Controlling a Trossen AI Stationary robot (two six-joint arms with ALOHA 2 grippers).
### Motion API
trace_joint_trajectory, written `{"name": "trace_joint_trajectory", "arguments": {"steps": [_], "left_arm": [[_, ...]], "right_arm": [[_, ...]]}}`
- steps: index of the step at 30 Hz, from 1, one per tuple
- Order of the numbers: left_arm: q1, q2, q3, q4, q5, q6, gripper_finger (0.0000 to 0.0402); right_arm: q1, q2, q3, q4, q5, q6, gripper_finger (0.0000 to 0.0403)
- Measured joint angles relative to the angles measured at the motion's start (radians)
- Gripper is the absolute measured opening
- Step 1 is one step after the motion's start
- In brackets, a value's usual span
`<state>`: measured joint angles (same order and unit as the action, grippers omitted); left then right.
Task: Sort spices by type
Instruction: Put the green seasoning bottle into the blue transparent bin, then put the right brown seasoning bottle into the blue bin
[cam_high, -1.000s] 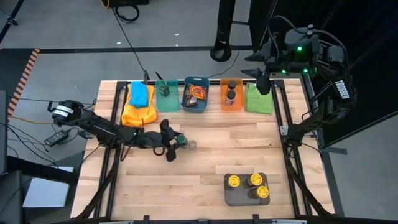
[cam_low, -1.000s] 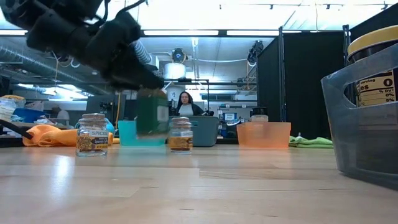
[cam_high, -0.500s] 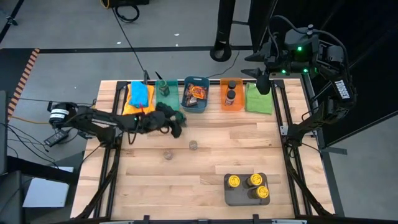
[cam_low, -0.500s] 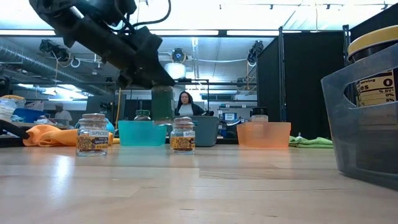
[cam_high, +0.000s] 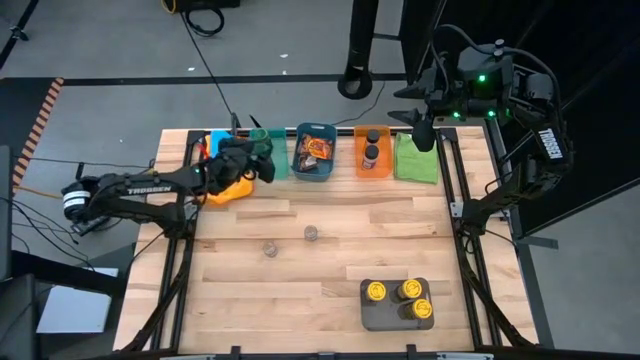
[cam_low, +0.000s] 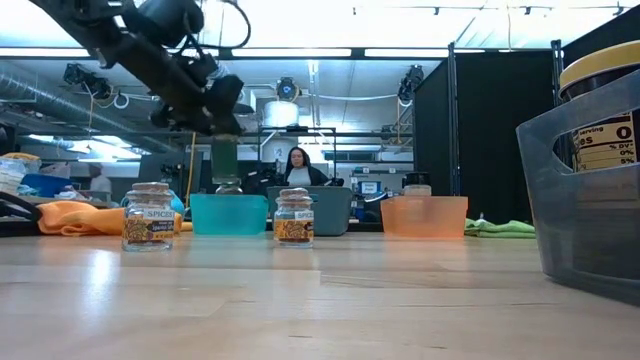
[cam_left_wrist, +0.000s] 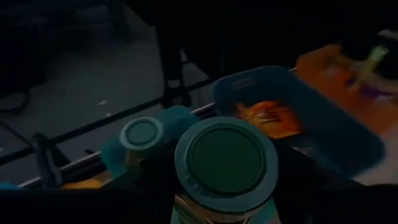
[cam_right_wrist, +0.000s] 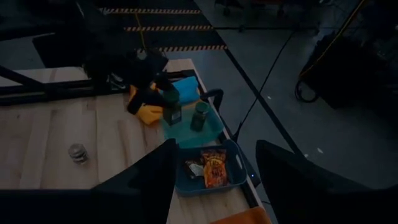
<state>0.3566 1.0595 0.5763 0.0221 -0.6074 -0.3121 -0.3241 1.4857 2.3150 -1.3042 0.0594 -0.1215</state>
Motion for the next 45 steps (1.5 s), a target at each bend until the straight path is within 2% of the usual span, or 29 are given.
{"name": "trace_joint_trajectory", "arguments": {"steps": [7,17,25,30,34,42,45], "left_arm": [[0.089,0.115,0.0,0.042,0.021,0.001,0.0202],[0.124,0.29,-0.001,0.151,0.034,-0.007,0.0202],[0.159,0.335,-0.044,0.304,0.037,-0.014,0.0202],[0.174,0.335,-0.075,0.321,0.039,-0.039,0.0204],[0.174,0.335,-0.076,0.328,0.044,-0.036,0.0223],[0.174,0.335,-0.076,0.331,0.044,0.017,0.029],[0.174,0.331,-0.076,0.332,0.08,0.033,0.0304]], "right_arm": [[0.0,0.0,0.0,0.0,0.001,0.026,0.0226],[0.0,0.0,0.0,0.0,0.003,0.058,0.0226],[0.0,0.0,0.0,0.0,0.003,0.093,0.0226],[0.0,0.0,0.0,0.0,0.003,0.093,0.0226],[0.0,0.0,0.0,0.0,0.0,0.093,0.0226],[0.0,0.0,0.0,0.0,-0.001,0.076,0.0229],[0.0,0.0,0.0,0.0,-0.001,0.075,0.0229]]}}
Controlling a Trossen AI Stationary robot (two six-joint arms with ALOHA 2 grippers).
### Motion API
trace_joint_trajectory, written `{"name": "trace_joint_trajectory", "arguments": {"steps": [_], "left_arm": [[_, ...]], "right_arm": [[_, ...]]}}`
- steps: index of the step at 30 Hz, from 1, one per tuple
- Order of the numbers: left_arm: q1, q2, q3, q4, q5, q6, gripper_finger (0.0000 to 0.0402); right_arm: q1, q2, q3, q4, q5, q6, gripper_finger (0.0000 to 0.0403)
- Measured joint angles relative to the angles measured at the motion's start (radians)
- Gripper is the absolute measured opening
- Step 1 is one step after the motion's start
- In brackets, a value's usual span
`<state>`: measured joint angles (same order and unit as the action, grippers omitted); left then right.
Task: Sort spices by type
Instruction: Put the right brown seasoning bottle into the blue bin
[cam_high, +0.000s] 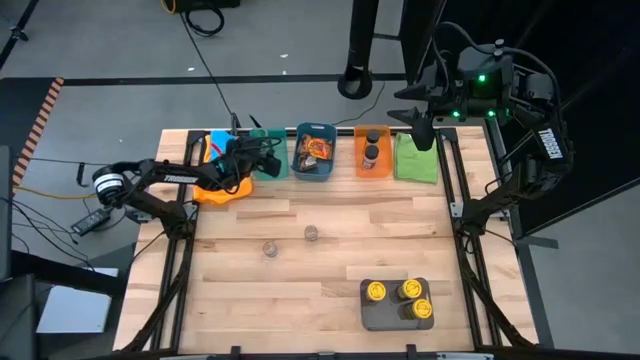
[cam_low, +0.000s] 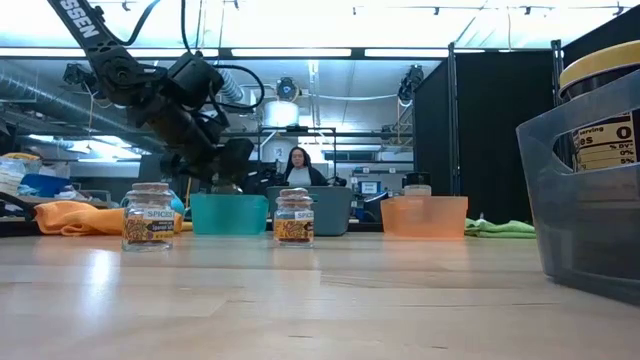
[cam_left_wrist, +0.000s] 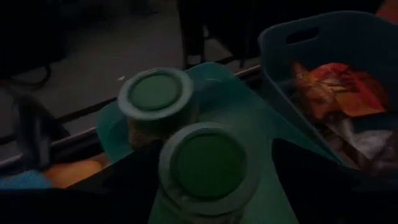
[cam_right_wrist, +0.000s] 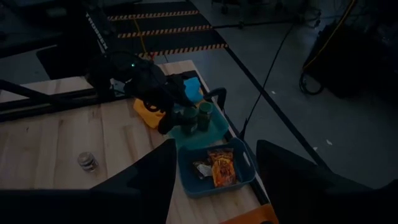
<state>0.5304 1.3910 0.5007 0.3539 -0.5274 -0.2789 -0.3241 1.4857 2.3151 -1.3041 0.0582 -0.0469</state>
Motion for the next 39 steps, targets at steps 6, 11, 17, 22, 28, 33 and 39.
{"name": "trace_joint_trajectory", "arguments": {"steps": [6,11,17,22,28,33,39], "left_arm": [[-0.003,-0.033,0.014,0.034,0.075,0.065,0.0312],[-0.002,-0.085,0.045,0.037,0.106,0.087,0.0312],[-0.003,-0.169,0.099,0.012,0.303,0.119,0.0312],[-0.011,-0.26,0.154,-0.095,0.54,0.147,0.0312],[-0.09,-0.323,0.236,-0.385,0.654,0.226,0.0312],[-0.214,-0.315,0.248,-0.503,0.652,0.246,0.0312],[-0.368,-0.227,0.248,-0.453,0.576,0.252,0.0312]], "right_arm": [[0.0,0.0,0.0,0.0,0.0,-0.008,0.0231],[0.0,0.0,0.0,-0.012,-0.001,-0.018,0.023],[0.0,0.0,0.0,-0.038,-0.003,-0.027,0.0232],[0.0,0.0,0.0,-0.055,-0.008,-0.027,0.0231],[0.001,0.0,0.0,-0.073,-0.008,-0.034,0.0229],[0.001,0.0,0.0,-0.081,-0.008,-0.035,0.0231],[0.001,0.0,0.0,-0.082,-0.008,-0.035,0.0229]]}}
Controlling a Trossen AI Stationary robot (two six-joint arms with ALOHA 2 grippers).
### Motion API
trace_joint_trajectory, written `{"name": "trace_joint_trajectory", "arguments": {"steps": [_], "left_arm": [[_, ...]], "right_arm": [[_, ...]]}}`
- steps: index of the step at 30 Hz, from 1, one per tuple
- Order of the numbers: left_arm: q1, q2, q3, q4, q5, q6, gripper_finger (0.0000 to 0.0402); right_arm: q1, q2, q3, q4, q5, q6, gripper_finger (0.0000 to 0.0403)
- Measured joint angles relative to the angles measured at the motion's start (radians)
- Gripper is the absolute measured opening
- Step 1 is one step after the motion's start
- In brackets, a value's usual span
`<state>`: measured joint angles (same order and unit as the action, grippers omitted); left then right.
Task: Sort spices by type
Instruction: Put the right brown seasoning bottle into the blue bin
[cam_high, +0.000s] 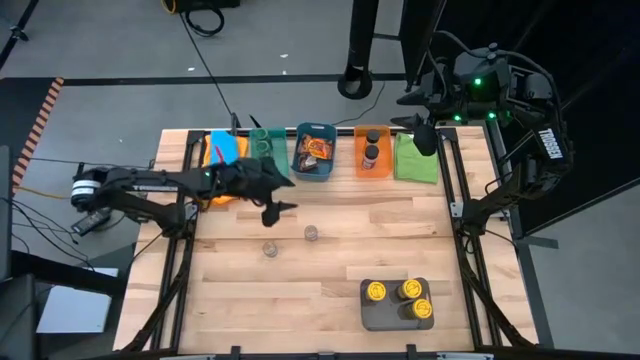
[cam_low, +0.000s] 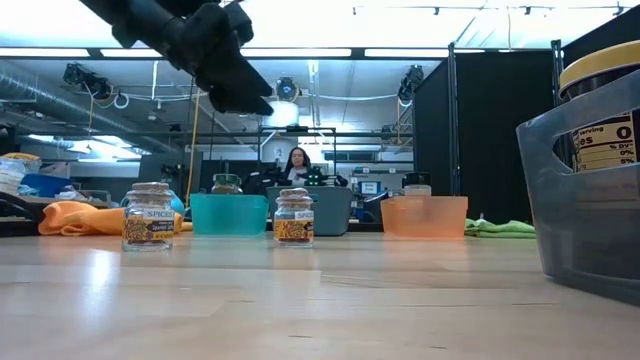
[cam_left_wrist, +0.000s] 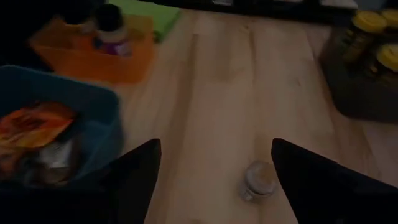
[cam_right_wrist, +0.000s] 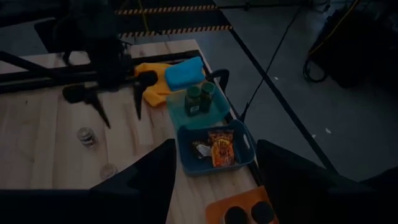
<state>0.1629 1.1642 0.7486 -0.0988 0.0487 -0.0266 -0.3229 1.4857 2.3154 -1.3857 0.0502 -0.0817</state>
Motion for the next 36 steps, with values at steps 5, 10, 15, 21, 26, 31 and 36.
{"name": "trace_joint_trajectory", "arguments": {"steps": [5,10,15,21,26,31,36], "left_arm": [[-0.086,0.11,0.0,0.078,-0.009,0.047,0.0312],[-0.156,0.206,0.0,0.185,-0.015,0.052,0.0312],[-0.191,0.288,0.0,0.239,-0.036,0.05,0.0312],[-0.197,0.36,0.0,0.289,-0.038,0.051,0.0312],[-0.196,0.418,0.0,0.32,-0.038,0.049,0.0312],[-0.198,0.462,0.0,0.334,-0.038,0.046,0.0312],[-0.198,0.517,-0.001,0.329,-0.056,0.046,0.0312]], "right_arm": [[0.0,0.0,0.0,0.0,0.0,0.002,0.0231],[0.0,0.0,0.0,-0.01,-0.001,0.01,0.0228],[0.0,0.0,0.0,-0.025,-0.001,0.011,0.0229],[0.0,0.0,0.0,-0.024,-0.001,0.01,0.0227],[0.0,0.0,0.0,-0.025,-0.001,0.008,0.0228],[0.0,0.0,0.0,-0.025,-0.001,0.008,0.0226],[0.0,0.0,0.0,-0.025,-0.001,0.008,0.0228]]}}
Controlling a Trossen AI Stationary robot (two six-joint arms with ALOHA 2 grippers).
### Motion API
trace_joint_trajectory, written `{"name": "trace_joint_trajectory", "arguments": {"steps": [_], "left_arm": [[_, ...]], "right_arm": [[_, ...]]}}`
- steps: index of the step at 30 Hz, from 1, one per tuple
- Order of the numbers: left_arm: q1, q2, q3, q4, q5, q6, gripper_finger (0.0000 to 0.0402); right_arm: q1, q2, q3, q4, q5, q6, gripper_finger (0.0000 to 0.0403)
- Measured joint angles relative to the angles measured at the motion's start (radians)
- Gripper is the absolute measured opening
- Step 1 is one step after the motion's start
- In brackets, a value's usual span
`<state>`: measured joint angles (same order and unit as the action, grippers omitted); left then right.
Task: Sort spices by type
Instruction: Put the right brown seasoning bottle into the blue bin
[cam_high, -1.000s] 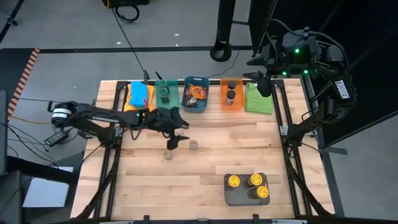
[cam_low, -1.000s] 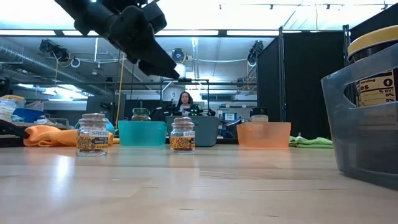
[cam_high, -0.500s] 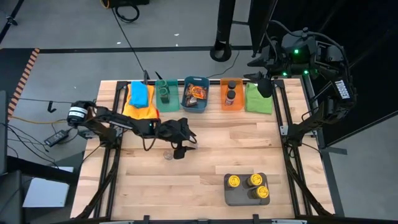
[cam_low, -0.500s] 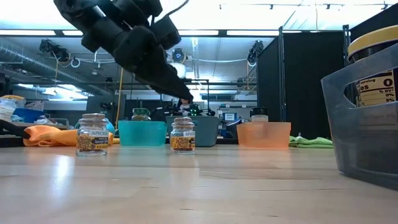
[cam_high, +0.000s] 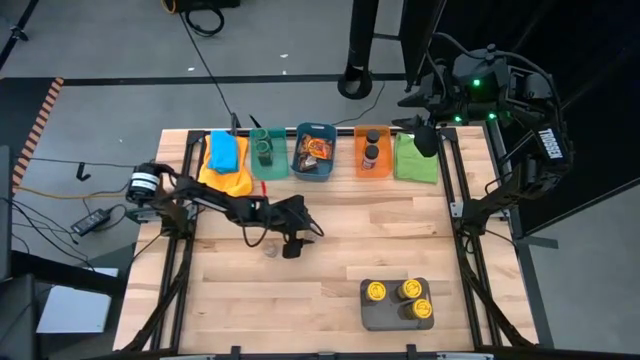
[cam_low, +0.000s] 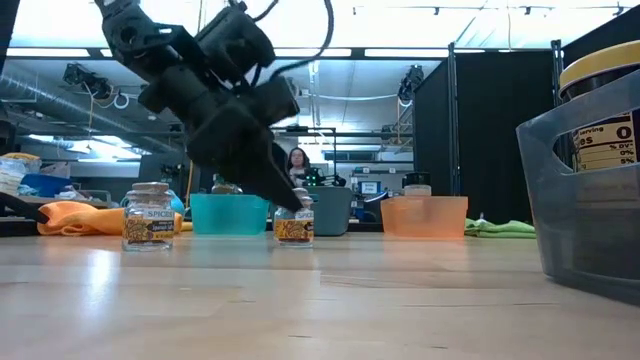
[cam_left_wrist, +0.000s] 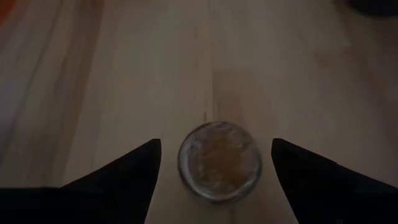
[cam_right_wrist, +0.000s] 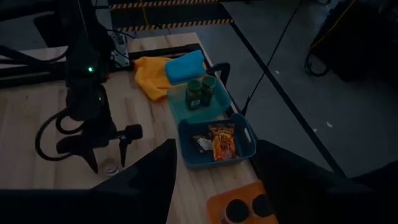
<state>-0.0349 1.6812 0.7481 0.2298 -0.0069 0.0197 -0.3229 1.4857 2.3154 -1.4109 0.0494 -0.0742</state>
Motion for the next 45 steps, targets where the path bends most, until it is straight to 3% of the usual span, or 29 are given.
{"name": "trace_joint_trajectory", "arguments": {"steps": [6,18,26,33,40,45], "left_arm": [[0.0,0.033,0.0,-0.001,-0.042,0.003,0.0292],[0.0,0.027,0.0,0.016,-0.067,-0.009,0.0172],[0.029,0.027,0.052,0.019,-0.133,-0.108,0.0171],[0.089,0.027,0.237,-0.138,-0.21,-0.087,0.0171],[0.201,0.026,0.423,-0.253,-0.262,-0.059,0.0172],[0.307,0.026,0.452,-0.262,-0.265,-0.13,0.0173]], "right_arm": [[0.0,0.0,0.0,-0.001,0.001,0.0,0.0225],[0.0,0.0,0.0,-0.001,0.001,0.003,0.0224],[0.0,0.0,0.0,-0.001,0.001,0.003,0.0221],[0.0,0.0,0.0,-0.003,0.001,0.003,0.022],[0.0,0.0,0.0,-0.006,0.001,0.003,0.022],[0.0,0.0,0.0,-0.006,0.001,0.004,0.0217]]}}
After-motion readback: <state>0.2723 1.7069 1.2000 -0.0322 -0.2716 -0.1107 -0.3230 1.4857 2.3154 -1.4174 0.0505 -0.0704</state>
